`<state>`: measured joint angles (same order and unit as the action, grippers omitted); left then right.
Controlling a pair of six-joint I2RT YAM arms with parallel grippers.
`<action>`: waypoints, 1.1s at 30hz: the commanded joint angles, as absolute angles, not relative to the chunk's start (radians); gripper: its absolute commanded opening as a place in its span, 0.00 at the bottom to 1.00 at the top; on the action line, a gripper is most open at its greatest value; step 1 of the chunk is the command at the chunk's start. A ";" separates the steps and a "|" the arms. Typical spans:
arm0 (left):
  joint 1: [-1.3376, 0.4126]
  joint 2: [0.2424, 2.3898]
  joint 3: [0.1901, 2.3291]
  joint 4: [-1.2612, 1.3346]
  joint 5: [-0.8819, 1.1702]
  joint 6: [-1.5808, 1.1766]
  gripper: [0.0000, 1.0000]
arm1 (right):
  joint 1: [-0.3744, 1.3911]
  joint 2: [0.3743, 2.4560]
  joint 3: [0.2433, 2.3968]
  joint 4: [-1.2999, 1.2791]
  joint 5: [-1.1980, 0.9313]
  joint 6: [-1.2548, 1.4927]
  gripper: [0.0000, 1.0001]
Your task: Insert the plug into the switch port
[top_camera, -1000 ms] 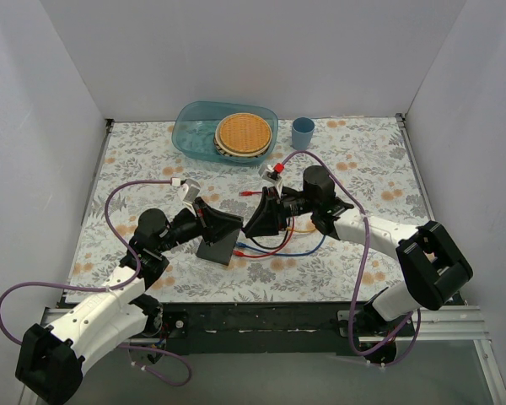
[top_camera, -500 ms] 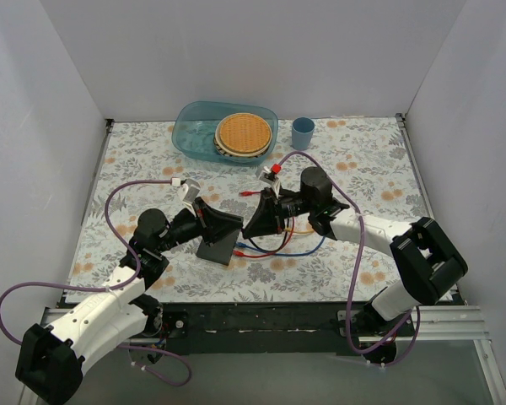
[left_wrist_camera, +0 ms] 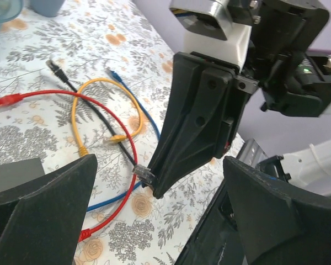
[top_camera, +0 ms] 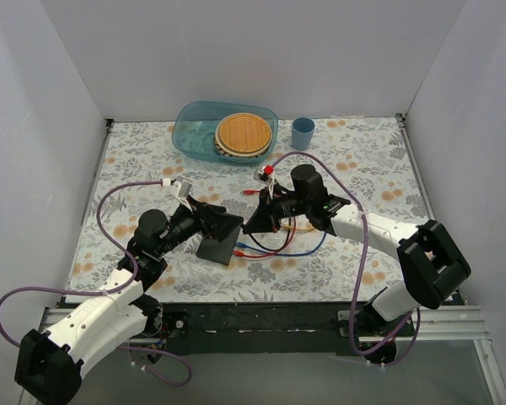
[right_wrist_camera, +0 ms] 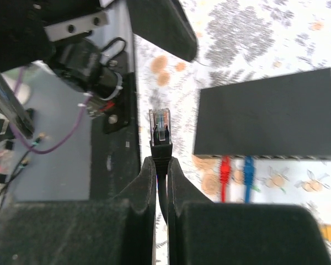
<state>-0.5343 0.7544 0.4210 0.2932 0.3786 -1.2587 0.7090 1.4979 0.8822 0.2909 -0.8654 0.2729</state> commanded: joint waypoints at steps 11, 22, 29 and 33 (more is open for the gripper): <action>-0.537 0.798 0.465 0.186 0.256 -1.266 0.98 | 0.741 1.416 0.943 -0.047 -0.417 0.028 0.01; -0.537 0.876 0.512 0.006 0.049 -1.285 0.98 | 0.807 1.448 0.923 -0.101 -0.132 -0.052 0.01; -0.535 1.003 0.586 -0.141 -0.110 -1.307 0.98 | 0.891 1.525 0.943 -0.110 0.058 -0.080 0.01; -0.528 1.078 0.623 -0.187 -0.127 -1.307 0.98 | 0.929 1.560 0.950 -0.084 0.130 -0.086 0.01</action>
<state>-0.5335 1.0306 0.5659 -0.1001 -0.0536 -1.2995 0.9005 1.5375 0.9081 -0.1081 -0.0071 -0.0582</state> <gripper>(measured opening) 0.981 0.061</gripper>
